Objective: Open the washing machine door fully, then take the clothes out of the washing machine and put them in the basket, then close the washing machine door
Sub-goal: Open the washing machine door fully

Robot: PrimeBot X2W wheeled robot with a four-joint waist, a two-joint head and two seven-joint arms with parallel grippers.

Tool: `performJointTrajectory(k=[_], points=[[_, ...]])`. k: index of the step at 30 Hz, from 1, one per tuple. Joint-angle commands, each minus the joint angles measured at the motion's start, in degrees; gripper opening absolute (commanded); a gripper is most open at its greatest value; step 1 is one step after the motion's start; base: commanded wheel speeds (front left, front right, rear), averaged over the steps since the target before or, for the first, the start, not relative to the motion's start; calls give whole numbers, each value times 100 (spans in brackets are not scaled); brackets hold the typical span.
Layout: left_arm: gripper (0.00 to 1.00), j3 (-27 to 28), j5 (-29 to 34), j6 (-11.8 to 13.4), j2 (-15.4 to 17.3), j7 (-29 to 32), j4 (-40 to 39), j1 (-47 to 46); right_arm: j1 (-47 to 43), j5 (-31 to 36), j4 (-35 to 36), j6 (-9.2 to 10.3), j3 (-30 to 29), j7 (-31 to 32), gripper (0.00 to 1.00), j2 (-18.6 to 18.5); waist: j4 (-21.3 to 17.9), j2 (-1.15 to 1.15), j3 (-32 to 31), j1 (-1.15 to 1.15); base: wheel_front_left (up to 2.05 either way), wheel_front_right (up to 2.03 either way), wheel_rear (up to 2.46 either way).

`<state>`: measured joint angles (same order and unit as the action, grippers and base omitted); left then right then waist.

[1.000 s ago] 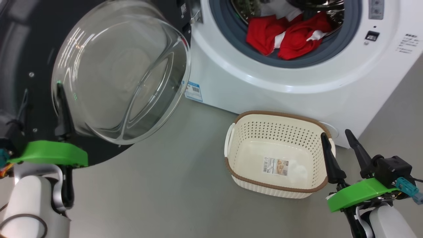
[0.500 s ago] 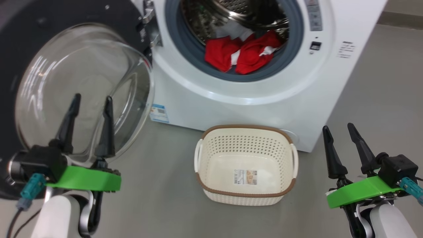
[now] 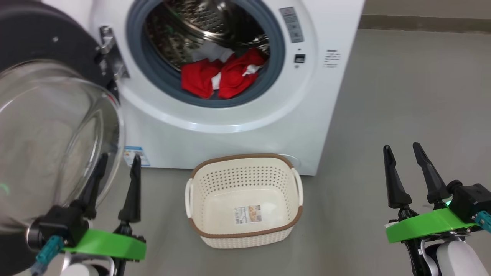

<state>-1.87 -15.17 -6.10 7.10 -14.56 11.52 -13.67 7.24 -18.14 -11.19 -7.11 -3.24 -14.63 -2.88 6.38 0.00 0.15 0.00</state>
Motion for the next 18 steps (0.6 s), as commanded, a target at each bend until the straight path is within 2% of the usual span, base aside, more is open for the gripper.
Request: performJointTrajectory(k=[1,11,18], points=[[100,260,14,-30,76,-43,-129,91,49,-92,220,-37,127,-37,100,-1,-398,0,-95,0,0,0,0],[100,452,107,-68,38,-43,36,783,-149,33,370,-37,317,-37,100,-3,-967,0,-241,0,0,0,0],[100,425,1,-115,-58,-43,274,955,-277,99,308,-37,398,-37,100,-97,-1112,0,-322,0,0,0,0]])
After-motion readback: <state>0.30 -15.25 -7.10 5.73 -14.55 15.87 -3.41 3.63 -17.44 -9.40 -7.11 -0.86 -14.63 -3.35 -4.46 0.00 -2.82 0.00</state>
